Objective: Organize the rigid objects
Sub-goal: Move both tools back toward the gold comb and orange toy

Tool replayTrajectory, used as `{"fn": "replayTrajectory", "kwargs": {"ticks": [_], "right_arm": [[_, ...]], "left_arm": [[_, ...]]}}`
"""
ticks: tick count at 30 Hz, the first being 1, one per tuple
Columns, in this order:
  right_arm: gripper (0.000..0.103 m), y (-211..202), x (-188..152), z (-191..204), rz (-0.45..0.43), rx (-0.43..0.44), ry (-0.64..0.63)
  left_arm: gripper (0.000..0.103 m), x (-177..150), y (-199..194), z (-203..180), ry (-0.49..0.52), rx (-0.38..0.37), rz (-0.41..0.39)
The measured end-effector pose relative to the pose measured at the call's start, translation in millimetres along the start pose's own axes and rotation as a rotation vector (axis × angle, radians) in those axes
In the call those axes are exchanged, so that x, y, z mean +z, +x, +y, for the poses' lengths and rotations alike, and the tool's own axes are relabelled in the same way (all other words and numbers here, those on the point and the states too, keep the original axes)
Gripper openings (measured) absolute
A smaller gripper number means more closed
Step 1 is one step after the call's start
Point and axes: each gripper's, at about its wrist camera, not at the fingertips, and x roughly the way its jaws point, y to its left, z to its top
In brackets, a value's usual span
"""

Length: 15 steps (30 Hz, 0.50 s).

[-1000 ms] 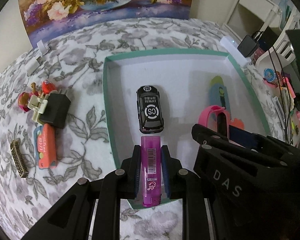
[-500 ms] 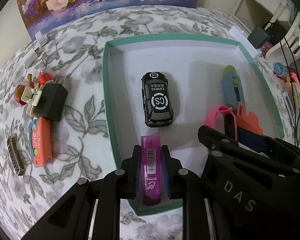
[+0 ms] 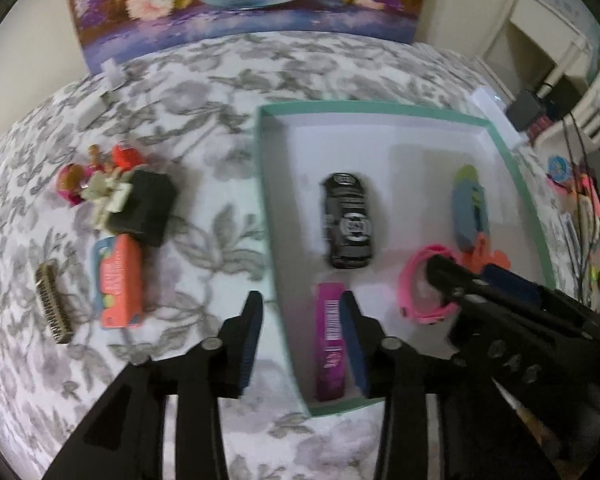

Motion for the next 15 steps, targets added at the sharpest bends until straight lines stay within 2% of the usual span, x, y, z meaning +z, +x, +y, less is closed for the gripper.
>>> {"fn": "replayTrajectory", "kwargs": {"ticks": [6,12,14,15], "right_arm": [[0.071,-2.2,-0.7,5.2,-0.019,0.009,-0.003],[0.074,-2.7,-3.7,36.7,-0.038,0.050,-0.075],[0.080,-2.1,-4.6,51.4,-0.041,0.069,-0.104],[0.082,-1.4,-5.4,59.9,-0.043,0.076,-0.120]], "left_arm": [[0.052,3.5,-2.9,42.4,-0.109,0.062,-0.015],[0.056,0.5,-7.3,113.4,-0.284,0.117,-0.016],[0.071,-1.3,-9.5,134.6,-0.324,0.141,-0.021],[0.082,-2.6,-11.2,144.9,-0.341,0.159,-0.027]]}}
